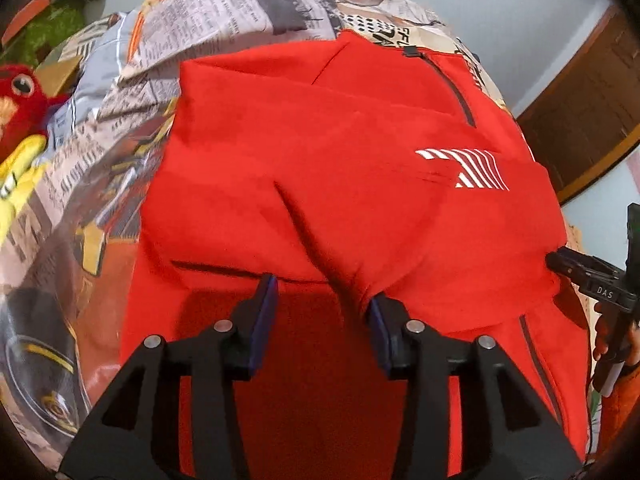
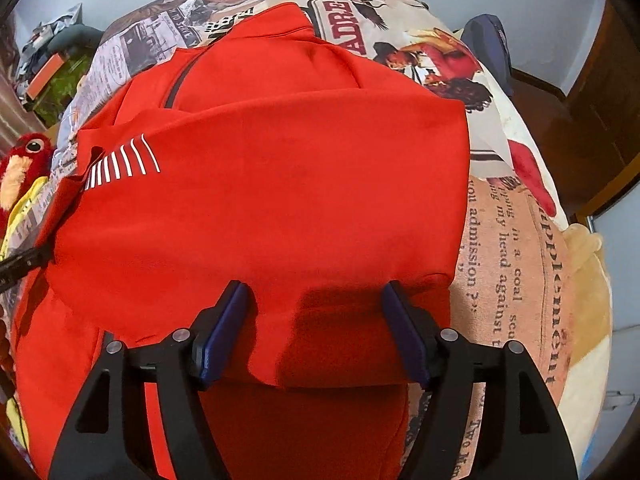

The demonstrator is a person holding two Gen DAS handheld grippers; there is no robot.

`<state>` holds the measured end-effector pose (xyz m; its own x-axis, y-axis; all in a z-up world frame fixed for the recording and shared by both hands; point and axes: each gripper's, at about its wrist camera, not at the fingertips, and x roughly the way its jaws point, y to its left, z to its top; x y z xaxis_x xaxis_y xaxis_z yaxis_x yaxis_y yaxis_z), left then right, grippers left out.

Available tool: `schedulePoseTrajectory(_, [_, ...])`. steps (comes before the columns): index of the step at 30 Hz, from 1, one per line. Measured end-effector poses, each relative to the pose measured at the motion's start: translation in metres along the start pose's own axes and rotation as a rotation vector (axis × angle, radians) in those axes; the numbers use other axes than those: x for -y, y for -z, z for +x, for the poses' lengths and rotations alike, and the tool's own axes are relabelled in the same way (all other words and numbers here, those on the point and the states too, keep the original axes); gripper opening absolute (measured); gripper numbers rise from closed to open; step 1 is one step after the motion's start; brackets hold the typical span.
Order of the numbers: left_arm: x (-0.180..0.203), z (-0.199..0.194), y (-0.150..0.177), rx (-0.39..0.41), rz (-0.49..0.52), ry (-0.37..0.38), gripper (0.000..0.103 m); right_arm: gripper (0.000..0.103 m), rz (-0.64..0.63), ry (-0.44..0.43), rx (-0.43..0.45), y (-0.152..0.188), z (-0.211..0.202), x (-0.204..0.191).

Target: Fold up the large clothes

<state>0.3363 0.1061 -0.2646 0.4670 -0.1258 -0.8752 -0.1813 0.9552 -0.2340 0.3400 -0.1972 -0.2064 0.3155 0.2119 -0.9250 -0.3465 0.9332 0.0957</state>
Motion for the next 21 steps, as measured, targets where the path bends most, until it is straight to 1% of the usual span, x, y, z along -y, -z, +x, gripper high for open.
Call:
schedulePoseTrajectory(2, [0.008, 0.006, -0.006, -0.013, 0.061, -0.018, 0.042, 0.067, 0.002, 0.006, -0.002, 0.000, 0.000, 0.000])
schedulePoseTrajectory(4, [0.016, 0.014, -0.014, -0.023, 0.136, -0.069, 0.044, 0.067, 0.011, 0.012, -0.017, -0.002, 0.000, -0.001])
schedulePoseTrajectory(7, [0.026, 0.018, -0.027, -0.019, 0.209, -0.130, 0.044, 0.067, 0.008, 0.029, -0.043, -0.005, -0.001, -0.006])
schedulePoseTrajectory(9, [0.035, 0.024, -0.043, -0.021, 0.243, -0.170, 0.044, 0.067, -0.021, 0.039, -0.051, -0.004, -0.002, -0.013])
schedulePoseTrajectory(10, [0.038, 0.026, -0.048, -0.021, 0.248, -0.178, 0.044, 0.067, -0.032, 0.045, -0.050, -0.004, -0.003, -0.016])
schedulePoseTrajectory(12, [0.043, 0.032, -0.058, -0.026, 0.258, -0.164, 0.044, 0.067, -0.057, 0.067, -0.044, -0.002, -0.003, -0.022])
schedulePoseTrajectory(14, [0.045, 0.038, -0.066, -0.036, 0.260, -0.176, 0.044, 0.067, -0.057, 0.075, -0.042, 0.000, -0.003, -0.023])
schedulePoseTrajectory(16, [0.043, 0.043, -0.075, -0.044, 0.238, -0.185, 0.044, 0.067, -0.041, 0.073, -0.046, -0.001, -0.003, -0.023])
schedulePoseTrajectory(19, [0.039, 0.046, -0.086, -0.051, 0.200, -0.160, 0.044, 0.067, -0.011, 0.064, -0.054, 0.000, -0.002, -0.020])
schedulePoseTrajectory(21, [0.037, 0.046, -0.092, -0.049, 0.192, -0.158, 0.031, 0.068, -0.012, 0.066, -0.054, -0.001, -0.002, -0.021])
